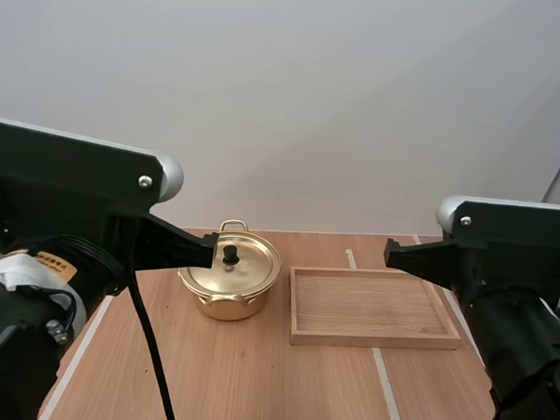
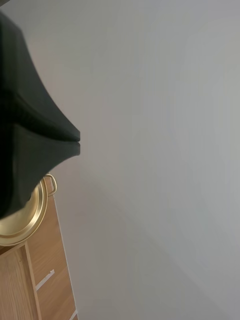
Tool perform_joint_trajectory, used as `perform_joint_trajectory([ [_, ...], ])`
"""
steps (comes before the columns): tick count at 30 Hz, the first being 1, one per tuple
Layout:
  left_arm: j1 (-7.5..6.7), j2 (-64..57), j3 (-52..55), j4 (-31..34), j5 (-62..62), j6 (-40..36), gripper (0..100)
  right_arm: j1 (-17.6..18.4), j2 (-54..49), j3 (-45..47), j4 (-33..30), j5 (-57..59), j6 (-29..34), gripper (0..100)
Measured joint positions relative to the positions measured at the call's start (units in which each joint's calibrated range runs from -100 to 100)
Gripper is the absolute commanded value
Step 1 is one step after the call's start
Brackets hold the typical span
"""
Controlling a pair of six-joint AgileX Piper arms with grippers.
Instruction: Open the pot, put the pineapple inside, and close it
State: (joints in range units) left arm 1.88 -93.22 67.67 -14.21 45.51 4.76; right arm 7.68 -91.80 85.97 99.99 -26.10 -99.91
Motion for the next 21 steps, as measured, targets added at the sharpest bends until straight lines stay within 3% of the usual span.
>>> perform_joint_trajectory([
  [8, 0.0, 0.0, 2.61, 0.96, -4.4, -0.02, 0, 0.0, 0.0, 1.35, 0.0, -5.66, 0.0, 0],
  [9, 0.0, 0.0, 7.02, 3.52, -11.75, -0.02, 0, 0.0, 0.0, 2.01, 0.0, -6.91, 0.0, 0],
  [10, 0.0, -0.29, 13.85, 6.36, -15.78, -0.02, 0, 0.0, 0.0, 2.27, 0.0, -4.29, 0.0, 0],
  [12, 0.0, -0.42, 17.23, 7.17, -16.28, -0.02, 0, 0.0, 0.0, 2.27, 0.0, -2.14, 0.0, 0],
  [21, 0.0, -0.42, 18.42, 7.41, -17.01, -0.02, 0, 0.0, 0.0, 2.27, 0.0, 1.22, 0.0, 0],
])
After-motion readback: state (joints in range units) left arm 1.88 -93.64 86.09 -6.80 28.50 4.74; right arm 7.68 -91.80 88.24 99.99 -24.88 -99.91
